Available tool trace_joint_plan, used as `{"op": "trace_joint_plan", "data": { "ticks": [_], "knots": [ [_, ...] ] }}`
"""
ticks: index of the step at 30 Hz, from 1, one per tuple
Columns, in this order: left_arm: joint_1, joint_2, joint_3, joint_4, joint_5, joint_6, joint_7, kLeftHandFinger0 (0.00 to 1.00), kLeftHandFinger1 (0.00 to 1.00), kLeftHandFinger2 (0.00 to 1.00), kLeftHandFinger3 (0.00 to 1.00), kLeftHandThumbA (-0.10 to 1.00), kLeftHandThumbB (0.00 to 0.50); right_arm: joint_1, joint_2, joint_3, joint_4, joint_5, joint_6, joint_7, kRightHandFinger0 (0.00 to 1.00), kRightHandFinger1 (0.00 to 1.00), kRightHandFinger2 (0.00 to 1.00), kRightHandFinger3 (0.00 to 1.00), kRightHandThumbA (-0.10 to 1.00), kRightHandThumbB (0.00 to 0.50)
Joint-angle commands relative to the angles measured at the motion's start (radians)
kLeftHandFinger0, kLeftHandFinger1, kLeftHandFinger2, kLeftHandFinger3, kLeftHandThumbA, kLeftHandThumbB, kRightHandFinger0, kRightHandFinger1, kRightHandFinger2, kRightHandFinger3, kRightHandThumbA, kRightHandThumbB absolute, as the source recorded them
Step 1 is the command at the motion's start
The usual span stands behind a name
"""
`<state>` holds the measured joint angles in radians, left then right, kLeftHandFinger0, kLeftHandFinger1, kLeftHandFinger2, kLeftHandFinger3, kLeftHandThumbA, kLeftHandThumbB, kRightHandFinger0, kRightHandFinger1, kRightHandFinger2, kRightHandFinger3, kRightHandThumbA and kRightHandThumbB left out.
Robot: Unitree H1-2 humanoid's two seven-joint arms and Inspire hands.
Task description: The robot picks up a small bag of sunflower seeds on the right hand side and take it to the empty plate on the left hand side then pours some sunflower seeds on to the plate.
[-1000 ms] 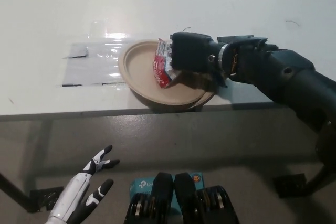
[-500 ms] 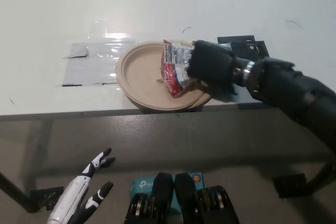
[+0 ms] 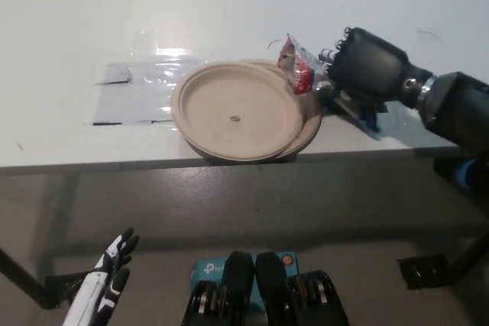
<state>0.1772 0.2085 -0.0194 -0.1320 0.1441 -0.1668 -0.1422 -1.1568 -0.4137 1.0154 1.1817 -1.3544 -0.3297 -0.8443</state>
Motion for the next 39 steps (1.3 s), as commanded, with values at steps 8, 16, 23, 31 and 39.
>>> {"op": "trace_joint_plan", "data": {
  "ticks": [8, 16, 23, 31, 39],
  "knots": [
    [-0.006, 0.041, -0.02, -0.034, -0.011, 0.028, -0.028, 1.0, 1.0, 1.0, 1.0, 1.0, 0.262, -0.073, -0.022, -0.076, -0.029, 0.073, -0.01, -0.068, 0.0, 0.0, 0.25, 0.2, -0.1, 0.366],
    [0.008, 0.052, -0.044, -0.043, 0.02, 0.023, -0.023, 1.0, 1.0, 1.0, 1.0, 1.0, 0.297, -0.055, 0.026, -0.041, 0.059, 0.028, 0.069, -0.183, 0.0, 0.1, 0.52, 0.01, -0.1, 0.29],
    [0.051, 0.019, -0.037, -0.037, -0.024, 0.013, -0.009, 1.0, 1.0, 1.0, 1.0, 1.0, 0.257, -0.071, 0.108, -0.162, 0.165, 0.151, 0.153, -0.152, 0.0, 0.0, 0.46, 0.17, -0.1, 0.388],
    [0.067, 0.017, -0.028, -0.053, -0.004, 0.004, -0.001, 1.0, 1.0, 1.0, 1.0, 1.0, 0.249, -0.109, 0.15, -0.219, 0.22, 0.192, 0.181, -0.085, 0.0, 0.02, 0.41, 0.05, -0.1, 0.395],
    [0.074, 0.02, -0.02, -0.07, -0.001, 0.008, 0.001, 1.0, 1.0, 1.0, 1.0, 1.0, 0.259, -0.133, 0.139, -0.165, 0.238, 0.159, 0.24, -0.055, 0.0, 0.04, 0.43, 0.07, -0.1, 0.391]
  ]
}}
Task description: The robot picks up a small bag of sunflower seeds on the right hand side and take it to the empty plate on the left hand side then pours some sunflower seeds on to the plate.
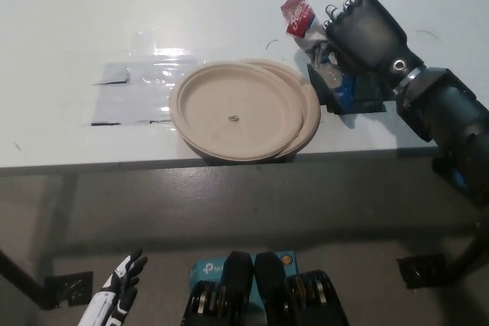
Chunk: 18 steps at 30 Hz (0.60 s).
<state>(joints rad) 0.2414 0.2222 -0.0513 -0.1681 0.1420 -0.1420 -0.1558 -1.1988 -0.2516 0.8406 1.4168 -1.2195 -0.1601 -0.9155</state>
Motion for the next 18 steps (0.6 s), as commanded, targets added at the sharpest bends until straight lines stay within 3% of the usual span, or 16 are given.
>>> {"op": "trace_joint_plan", "data": {
  "ticks": [1, 2, 4, 5, 7, 8, 9, 10, 11, 12, 13, 18],
  "knots": [
    [0.007, 0.008, 0.012, -0.033, 0.002, -0.02, 0.014, 1.0, 1.0, 1.0, 1.0, 1.0, 0.253, -0.093, -0.027, 0.027, 0.004, 0.015, 0.08, 0.03, 0.0, 0.04, 0.41, 0.16, -0.09, 0.414],
    [0.006, 0.009, 0.012, -0.033, 0.004, -0.021, 0.014, 1.0, 1.0, 1.0, 1.0, 1.0, 0.253, -0.095, -0.028, 0.037, 0.005, 0.011, 0.081, 0.036, 0.0, 0.02, 0.38, 0.18, -0.06, 0.415],
    [0.008, 0.012, 0.014, -0.035, 0.007, -0.019, 0.014, 1.0, 1.0, 1.0, 1.0, 1.0, 0.253, -0.093, -0.033, 0.068, 0.006, -0.005, 0.081, 0.031, 0.0, 0.0, 0.34, 0.1, -0.02, 0.412],
    [0.01, 0.012, 0.015, -0.036, 0.005, -0.018, 0.014, 1.0, 1.0, 1.0, 1.0, 1.0, 0.258, -0.092, -0.034, 0.081, 0.006, -0.013, 0.083, 0.044, 0.0, 0.02, 0.36, 0.18, -0.02, 0.398],
    [0.013, 0.011, 0.016, -0.038, 0.006, -0.016, 0.014, 1.0, 1.0, 1.0, 1.0, 1.0, 0.261, -0.089, -0.039, 0.114, 0.005, -0.023, 0.077, 0.026, 0.0, 0.0, 0.32, 0.09, -0.05, 0.358],
    [0.013, 0.011, 0.017, -0.037, 0.006, -0.014, 0.015, 1.0, 1.0, 1.0, 1.0, 1.0, 0.262, -0.088, -0.042, 0.124, 0.006, -0.02, 0.064, 0.024, 0.0, 0.0, 0.29, 0.15, -0.07, 0.354],
    [0.012, 0.011, 0.018, -0.034, 0.006, -0.015, 0.015, 1.0, 1.0, 1.0, 1.0, 1.0, 0.262, -0.086, -0.041, 0.111, 0.007, 0.008, 0.025, 0.083, 0.25, 0.24, 0.49, 0.46, -0.07, 0.357],
    [0.013, 0.011, 0.019, -0.032, 0.004, -0.018, 0.016, 1.0, 1.0, 1.0, 1.0, 1.0, 0.261, -0.085, -0.036, 0.1, 0.008, 0.031, 0.004, 0.148, 0.52, 0.52, 0.75, 0.63, 0.0, 0.378],
    [0.014, 0.011, 0.02, -0.031, 0.004, -0.02, 0.016, 1.0, 1.0, 1.0, 1.0, 1.0, 0.261, -0.085, -0.034, 0.095, 0.008, 0.039, -0.004, 0.174, 0.73, 0.61, 0.78, 0.73, 0.03, 0.376],
    [0.013, 0.012, 0.022, -0.027, 0.0, -0.024, 0.016, 1.0, 1.0, 1.0, 1.0, 1.0, 0.252, -0.084, -0.022, 0.104, 0.01, 0.034, 0.014, 0.267, 1.0, 1.0, 1.0, 1.0, 0.37, 0.491],
    [0.012, 0.013, 0.022, -0.026, 0.006, -0.028, 0.017, 1.0, 1.0, 1.0, 1.0, 1.0, 0.242, -0.078, -0.013, 0.104, 0.009, 0.038, 0.009, 0.324, 1.0, 1.0, 1.0, 1.0, 0.47, 0.5],
    [0.01, 0.014, 0.022, -0.022, 0.007, -0.039, 0.018, 1.0, 1.0, 1.0, 1.0, 1.0, 0.238, -0.045, 0.012, 0.132, -0.021, 0.013, 0.006, 0.385, 1.0, 1.0, 1.0, 1.0, 0.51, 0.5]
  ]
}}
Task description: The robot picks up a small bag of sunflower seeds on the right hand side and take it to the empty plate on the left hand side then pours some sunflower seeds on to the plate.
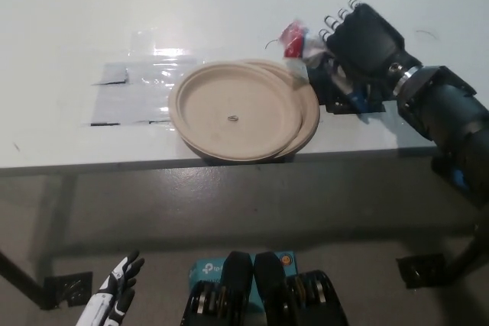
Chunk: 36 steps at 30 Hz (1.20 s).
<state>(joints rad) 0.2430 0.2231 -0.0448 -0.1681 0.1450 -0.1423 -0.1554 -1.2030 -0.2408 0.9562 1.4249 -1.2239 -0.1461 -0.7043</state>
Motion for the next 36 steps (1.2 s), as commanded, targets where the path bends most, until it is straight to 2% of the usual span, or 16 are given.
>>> {"op": "trace_joint_plan", "data": {
  "ticks": [1, 4, 9, 12, 14, 16, 17, 19, 20, 21, 23, 27, 30, 31, 32, 36],
  "knots": [
    [0.009, 0.014, 0.015, -0.022, 0.004, -0.038, 0.017, 1.0, 1.0, 1.0, 1.0, 1.0, 0.239, -0.038, 0.002, 0.019, -0.034, 0.017, -0.009, 0.176, 1.0, 1.0, 1.0, 1.0, 0.51, 0.5],
    [0.008, 0.015, 0.014, -0.019, 0.007, -0.044, 0.017, 1.0, 1.0, 0.99, 1.0, 1.0, 0.233, -0.023, 0.0, 0.033, -0.06, 0.011, -0.012, 0.182, 1.0, 1.0, 1.0, 1.0, 0.5, 0.5],
    [0.008, 0.013, 0.018, -0.019, 0.003, -0.045, 0.019, 1.0, 1.0, 0.95, 1.0, 1.0, 0.24, -0.018, -0.001, 0.031, -0.116, 0.028, -0.02, 0.224, 1.0, 1.0, 1.0, 1.0, 0.59, 0.5],
    [0.009, 0.013, 0.018, -0.022, 0.003, -0.041, 0.017, 1.0, 1.0, 0.94, 1.0, 1.0, 0.226, -0.003, -0.011, -0.039, -0.168, 0.109, -0.074, 0.286, 1.0, 1.0, 1.0, 1.0, 0.54, 0.5],
    [0.011, 0.013, 0.017, -0.021, 0.001, -0.043, 0.015, 1.0, 0.99, 0.93, 1.0, 1.0, 0.228, 0.019, -0.019, -0.113, -0.223, 0.192, -0.125, 0.38, 1.0, 1.0, 1.0, 1.0, 0.61, 0.5],
    [0.007, 0.014, 0.02, -0.023, -0.003, -0.039, 0.015, 1.0, 0.99, 0.92, 1.0, 1.0, 0.238, 0.051, -0.043, -0.198, -0.361, 0.308, -0.157, 0.587, 1.0, 1.0, 1.0, 1.0, 0.68, 0.5],
    [0.007, 0.015, 0.02, -0.023, -0.002, -0.04, 0.015, 1.0, 0.99, 0.92, 1.0, 1.0, 0.238, 0.063, -0.052, -0.217, -0.409, 0.332, -0.153, 0.64, 1.0, 1.0, 1.0, 1.0, 0.68, 0.5],
    [-0.003, 0.019, 0.022, -0.017, 0.003, -0.046, 0.017, 1.0, 0.99, 0.92, 1.0, 1.0, 0.223, 0.117, -0.099, -0.284, -0.669, 0.521, -0.071, 0.927, 1.0, 1.0, 1.0, 1.0, 0.75, 0.5],
    [-0.014, 0.021, 0.024, -0.015, 0.002, -0.044, 0.017, 1.0, 0.99, 0.93, 1.0, 1.0, 0.218, 0.122, -0.111, -0.297, -0.735, 0.565, -0.035, 0.993, 1.0, 1.0, 1.0, 1.0, 0.77, 0.5],
    [-0.024, 0.024, 0.029, -0.015, 0.003, -0.04, 0.018, 1.0, 0.99, 0.93, 1.0, 1.0, 0.218, 0.137, -0.141, -0.31, -0.875, 0.664, 0.037, 1.121, 1.0, 1.0, 1.0, 1.0, 0.77, 0.5],
    [-0.031, 0.025, 0.033, -0.019, 0.004, -0.033, 0.021, 1.0, 0.99, 0.94, 1.0, 1.0, 0.222, 0.152, -0.178, -0.324, -1.037, 0.773, 0.148, 1.256, 1.0, 1.0, 1.0, 1.0, 0.75, 0.5],
    [-0.032, 0.021, 0.039, -0.026, -0.014, -0.02, 0.019, 1.0, 1.0, 0.94, 1.0, 1.0, 0.227, 0.167, -0.232, -0.349, -1.2, 0.932, 0.267, 1.406, 1.0, 1.0, 1.0, 1.0, 0.7, 0.5],
    [-0.037, 0.024, 0.041, -0.023, -0.009, -0.026, 0.022, 1.0, 0.99, 0.93, 1.0, 1.0, 0.235, 0.165, -0.264, -0.354, -1.258, 0.993, 0.303, 1.475, 1.0, 1.0, 1.0, 1.0, 0.74, 0.5],
    [-0.04, 0.024, 0.041, -0.02, -0.006, -0.033, 0.025, 1.0, 0.99, 0.93, 1.0, 1.0, 0.226, 0.165, -0.285, -0.362, -1.302, 1.051, 0.366, 1.527, 1.0, 1.0, 1.0, 1.0, 0.71, 0.5],
    [-0.042, 0.022, 0.041, -0.02, -0.005, -0.032, 0.026, 1.0, 0.98, 0.93, 1.0, 1.0, 0.23, 0.164, -0.296, -0.367, -1.323, 1.073, 0.387, 1.55, 1.0, 1.0, 1.0, 1.0, 0.7, 0.5],
    [-0.059, 0.021, 0.043, -0.018, -0.008, -0.025, 0.026, 1.0, 0.99, 0.94, 1.0, 1.0, 0.223, 0.158, -0.333, -0.39, -1.39, 1.137, 0.398, 1.571, 1.0, 1.0, 1.0, 1.0, 0.74, 0.5]
  ]
}}
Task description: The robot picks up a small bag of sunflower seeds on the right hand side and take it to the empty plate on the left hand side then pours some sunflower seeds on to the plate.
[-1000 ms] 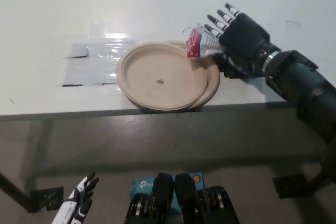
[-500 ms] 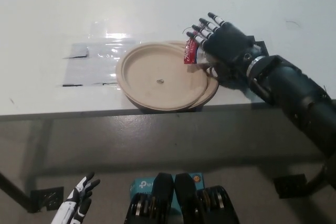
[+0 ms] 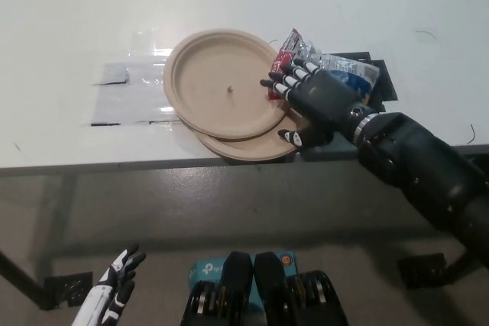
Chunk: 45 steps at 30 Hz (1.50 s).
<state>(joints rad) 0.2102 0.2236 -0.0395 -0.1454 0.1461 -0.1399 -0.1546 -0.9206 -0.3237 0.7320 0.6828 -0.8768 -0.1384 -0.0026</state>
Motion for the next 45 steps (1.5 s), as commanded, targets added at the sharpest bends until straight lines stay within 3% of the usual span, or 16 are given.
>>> {"op": "trace_joint_plan", "data": {
  "ticks": [1, 2, 3, 7, 10, 13, 14, 16, 18, 20, 24, 26, 33, 35, 37, 45],
  "knots": [
    [-0.03, 0.02, 0.038, -0.037, -0.01, -0.028, 0.026, 1.0, 0.99, 0.94, 1.0, 1.0, 0.228, -0.124, -0.26, -0.174, -0.672, 0.796, 0.385, 0.857, 1.0, 1.0, 1.0, 1.0, 0.79, 0.5],
    [-0.031, 0.019, 0.037, -0.036, -0.009, -0.027, 0.026, 1.0, 1.0, 0.94, 1.0, 1.0, 0.225, -0.117, -0.263, -0.192, -0.697, 0.805, 0.4, 0.84, 1.0, 1.0, 1.0, 1.0, 0.95, 0.5],
    [-0.033, 0.018, 0.037, -0.033, -0.009, -0.027, 0.027, 1.0, 1.0, 0.94, 1.0, 1.0, 0.225, -0.111, -0.269, -0.209, -0.722, 0.808, 0.398, 0.816, 1.0, 1.0, 1.0, 1.0, 1.0, 0.472],
    [-0.034, 0.013, 0.037, -0.023, -0.014, -0.043, 0.031, 1.0, 0.98, 0.94, 1.0, 1.0, 0.231, -0.088, -0.282, -0.287, -0.81, 0.842, 0.36, 0.705, 1.0, 1.0, 1.0, 1.0, 1.0, 0.391],
    [-0.032, 0.011, 0.037, -0.028, -0.009, -0.032, 0.032, 1.0, 0.99, 0.95, 1.0, 1.0, 0.226, -0.073, -0.278, -0.36, -0.901, 0.908, 0.357, 0.624, 1.0, 1.0, 1.0, 1.0, 1.0, 0.403],
    [-0.061, 0.007, 0.031, -0.019, -0.001, -0.031, 0.033, 1.0, 1.0, 0.97, 1.0, 1.0, 0.228, -0.074, -0.305, -0.473, -1.072, 1.048, 0.423, 0.542, 1.0, 1.0, 1.0, 1.0, 1.0, 0.373],
    [-0.061, 0.007, 0.031, -0.018, 0.001, -0.032, 0.034, 1.0, 1.0, 0.97, 1.0, 1.0, 0.227, -0.07, -0.305, -0.489, -1.095, 1.067, 0.428, 0.526, 1.0, 1.0, 1.0, 1.0, 1.0, 0.372],
    [-0.114, 0.008, 0.031, 0.005, 0.004, -0.046, 0.038, 1.0, 1.0, 1.0, 1.0, 1.0, 0.225, -0.075, -0.318, -0.564, -1.211, 1.136, 0.465, 0.443, 1.0, 1.0, 1.0, 1.0, 1.0, 0.435],
    [-0.155, -0.001, 0.031, 0.029, -0.001, -0.056, 0.043, 1.0, 1.0, 1.0, 1.0, 1.0, 0.239, -0.037, -0.311, -0.617, -1.309, 1.182, 0.426, 0.329, 1.0, 1.0, 1.0, 1.0, 1.0, 0.421],
    [-0.18, -0.028, 0.028, 0.037, -0.02, -0.043, 0.048, 1.0, 1.0, 1.0, 1.0, 1.0, 0.258, 0.002, -0.291, -0.636, -1.402, 1.188, 0.439, 0.252, 1.0, 1.0, 1.0, 1.0, 1.0, 0.463],
    [-0.196, -0.076, 0.02, 0.06, -0.04, -0.053, 0.062, 1.0, 1.0, 1.0, 1.0, 1.0, 0.337, 0.252, -0.212, -0.617, -1.545, 1.041, 0.343, 0.118, 1.0, 1.0, 1.0, 1.0, 1.0, 0.45],
    [-0.201, -0.086, 0.019, 0.065, -0.054, -0.057, 0.057, 1.0, 1.0, 1.0, 1.0, 1.0, 0.337, 0.404, -0.17, -0.607, -1.55, 1.001, 0.322, 0.096, 1.0, 1.0, 1.0, 1.0, 1.0, 0.445],
    [-0.18, -0.092, 0.014, 0.084, -0.062, -0.085, 0.041, 1.0, 1.0, 1.0, 1.0, 1.0, 0.33, 0.823, -0.002, -0.574, -1.197, 0.88, -0.001, 0.045, 1.0, 1.0, 1.0, 1.0, 1.0, 0.362],
    [-0.159, -0.093, 0.01, 0.088, -0.058, -0.093, 0.037, 1.0, 1.0, 1.0, 1.0, 1.0, 0.332, 0.866, 0.045, -0.578, -1.056, 0.795, -0.105, 0.018, 1.0, 1.0, 1.0, 1.0, 1.0, 0.245],
    [-0.137, -0.094, 0.007, 0.089, -0.049, -0.095, 0.036, 1.0, 1.0, 1.0, 1.0, 1.0, 0.333, 0.897, 0.092, -0.582, -0.887, 0.699, -0.185, -0.023, 1.0, 1.0, 1.0, 1.0, 1.0, 0.192],
    [-0.068, -0.106, 0.008, 0.123, -0.025, -0.16, 0.053, 1.0, 1.0, 1.0, 1.0, 1.0, 0.292, 0.955, 0.179, -0.615, -0.634, 0.677, -0.268, -0.026, 1.0, 1.0, 1.0, 1.0, 1.0, 0.2]
  ]
}}
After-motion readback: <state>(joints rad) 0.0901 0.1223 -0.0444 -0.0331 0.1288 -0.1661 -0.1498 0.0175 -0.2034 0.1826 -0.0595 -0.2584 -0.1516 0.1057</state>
